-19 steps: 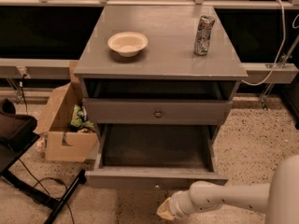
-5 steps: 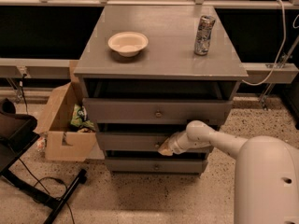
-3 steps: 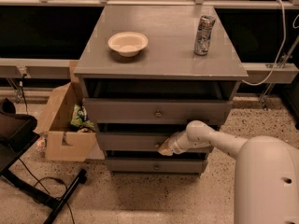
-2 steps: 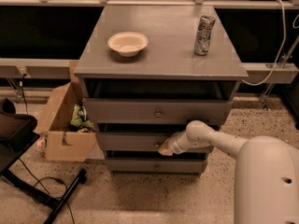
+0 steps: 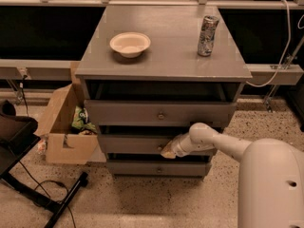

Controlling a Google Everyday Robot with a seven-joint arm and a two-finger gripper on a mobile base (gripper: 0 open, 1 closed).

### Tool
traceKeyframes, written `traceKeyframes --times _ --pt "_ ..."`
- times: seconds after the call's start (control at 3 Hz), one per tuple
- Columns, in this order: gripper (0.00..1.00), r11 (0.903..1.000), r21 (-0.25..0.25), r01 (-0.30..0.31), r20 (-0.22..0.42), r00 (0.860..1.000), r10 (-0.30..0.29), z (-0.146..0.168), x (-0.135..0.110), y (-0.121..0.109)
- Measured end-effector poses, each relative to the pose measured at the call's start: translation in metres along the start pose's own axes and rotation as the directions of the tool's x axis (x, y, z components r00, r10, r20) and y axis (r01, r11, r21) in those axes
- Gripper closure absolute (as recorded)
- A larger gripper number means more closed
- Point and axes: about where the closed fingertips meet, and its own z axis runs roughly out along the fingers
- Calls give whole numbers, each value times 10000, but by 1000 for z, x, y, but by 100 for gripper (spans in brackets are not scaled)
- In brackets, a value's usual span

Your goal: Close middle drawer

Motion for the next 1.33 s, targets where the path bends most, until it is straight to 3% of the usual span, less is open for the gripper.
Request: traceKeyframes --times 0.67,1.0,1.33 --pt "59 10000 -1 0 0 10000 0 0 0 0" --pt "59 10000 -1 0 0 10000 0 0 0 0" --pt "91 10000 -2 0 0 10000 0 0 0 1"
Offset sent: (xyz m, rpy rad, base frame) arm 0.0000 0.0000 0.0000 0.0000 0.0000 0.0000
